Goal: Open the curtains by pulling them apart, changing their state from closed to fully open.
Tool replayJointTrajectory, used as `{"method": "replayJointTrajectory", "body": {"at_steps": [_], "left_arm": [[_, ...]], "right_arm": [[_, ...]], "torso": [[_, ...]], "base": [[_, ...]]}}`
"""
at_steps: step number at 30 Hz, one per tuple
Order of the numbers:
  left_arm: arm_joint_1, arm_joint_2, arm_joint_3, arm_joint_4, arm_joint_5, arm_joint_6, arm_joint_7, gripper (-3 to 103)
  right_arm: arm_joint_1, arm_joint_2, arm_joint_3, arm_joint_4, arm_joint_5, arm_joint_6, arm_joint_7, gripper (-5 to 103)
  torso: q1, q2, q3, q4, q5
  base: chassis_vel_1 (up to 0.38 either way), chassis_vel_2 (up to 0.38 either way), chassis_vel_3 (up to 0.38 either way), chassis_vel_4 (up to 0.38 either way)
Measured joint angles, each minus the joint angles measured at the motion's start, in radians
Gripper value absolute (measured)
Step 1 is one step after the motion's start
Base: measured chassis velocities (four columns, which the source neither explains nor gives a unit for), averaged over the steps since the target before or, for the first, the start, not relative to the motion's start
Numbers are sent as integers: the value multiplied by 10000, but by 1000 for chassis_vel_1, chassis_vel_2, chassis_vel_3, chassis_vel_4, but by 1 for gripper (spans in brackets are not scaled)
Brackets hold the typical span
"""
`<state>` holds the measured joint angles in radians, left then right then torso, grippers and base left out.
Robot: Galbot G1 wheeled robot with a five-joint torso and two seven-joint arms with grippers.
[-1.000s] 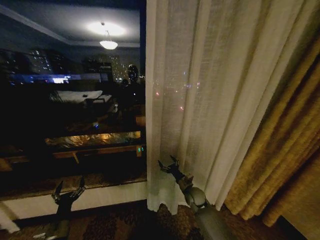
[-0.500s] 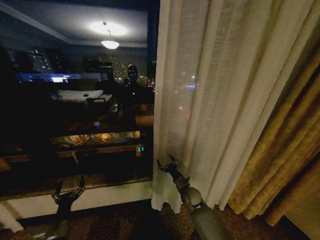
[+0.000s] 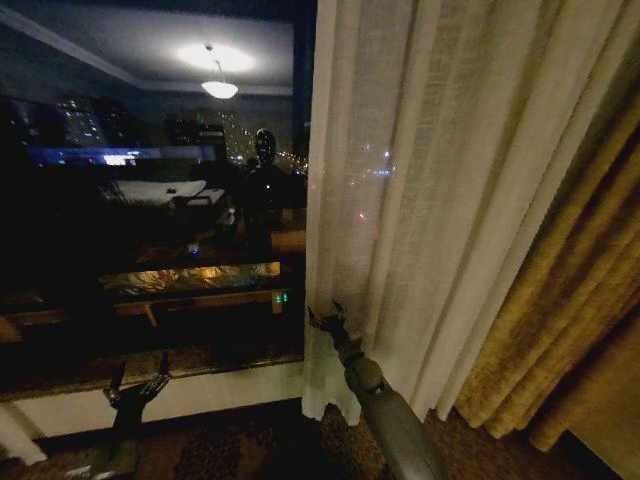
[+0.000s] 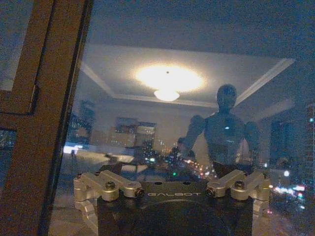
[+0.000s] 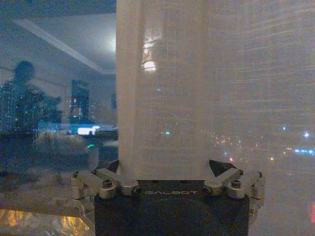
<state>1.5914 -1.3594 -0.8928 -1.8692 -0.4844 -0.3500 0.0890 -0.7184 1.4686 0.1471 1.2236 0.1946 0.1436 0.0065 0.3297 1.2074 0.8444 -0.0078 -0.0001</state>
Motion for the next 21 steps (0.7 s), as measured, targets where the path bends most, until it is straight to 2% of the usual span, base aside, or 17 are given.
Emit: {"method": "replayJointTrajectory", "body": {"at_steps": [3, 7, 10, 13, 14, 16, 19, 21], "left_arm": [[0, 0, 0, 0, 0, 0, 0, 100], [0, 0, 0, 0, 0, 0, 0, 100], [0, 0, 0, 0, 0, 0, 0, 100], [0, 0, 0, 0, 0, 0, 0, 100], [0, 0, 0, 0, 0, 0, 0, 100], [0, 0, 0, -1, 0, 0, 0, 100], [0, 0, 0, 0, 0, 0, 0, 100], [0, 0, 0, 0, 0, 0, 0, 100]], "right_arm": [[201, 80, -7, -320, 3, 134, 0, 101], [259, 40, -42, -441, 117, 284, -106, 82], [233, -6, -64, -394, 155, 289, -128, 77], [133, -88, -79, -246, 214, 292, -169, 60], [133, -88, -79, -246, 214, 292, -169, 60], [72, -128, -82, -167, 226, 292, -180, 49], [24, -157, -82, -122, 272, 310, -213, 44], [-17, -184, -80, -110, 331, 393, -396, 33]], "torso": [[0, 0, 0, 0, -1], [-2, 0, 0, -2, 0], [-2, 1, -1, -3, 0], [-2, 1, -1, -2, 0], [-2, 1, -1, -2, 0], [-2, 1, -1, -3, 0], [-3, 1, -2, -2, 1], [-2, 2, -1, -2, 1]], "base": [[0, 0, 0, 0], [0, 0, 0, 0], [0, 0, 0, 0], [0, 0, 0, 0], [0, 0, 0, 0], [0, 0, 0, 0], [0, 0, 0, 0], [0, 0, 0, 0]]}}
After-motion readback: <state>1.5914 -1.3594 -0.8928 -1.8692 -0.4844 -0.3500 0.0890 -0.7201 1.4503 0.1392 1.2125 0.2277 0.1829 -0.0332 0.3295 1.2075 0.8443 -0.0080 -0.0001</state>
